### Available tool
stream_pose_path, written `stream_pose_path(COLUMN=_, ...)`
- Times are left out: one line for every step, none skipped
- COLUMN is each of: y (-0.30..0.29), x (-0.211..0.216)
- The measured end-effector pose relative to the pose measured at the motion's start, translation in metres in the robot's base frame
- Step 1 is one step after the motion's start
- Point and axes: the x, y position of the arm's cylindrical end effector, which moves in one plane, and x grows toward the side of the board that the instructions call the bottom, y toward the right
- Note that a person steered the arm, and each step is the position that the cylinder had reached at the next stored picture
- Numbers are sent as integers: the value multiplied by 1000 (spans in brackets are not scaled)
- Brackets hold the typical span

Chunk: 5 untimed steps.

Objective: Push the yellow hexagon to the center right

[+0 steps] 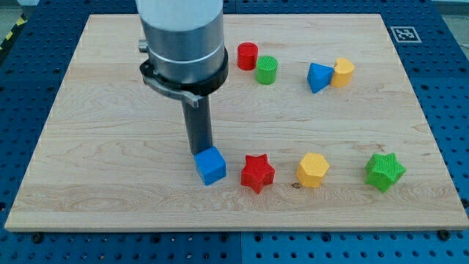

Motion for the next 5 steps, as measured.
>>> stream_pose_path(y=0, x=11)
stream_pose_path(y=0, x=-6)
stream_pose_path(y=1, x=-58)
stream_pose_path(y=-4, x=-108)
stream_pose_path(y=5, x=-165)
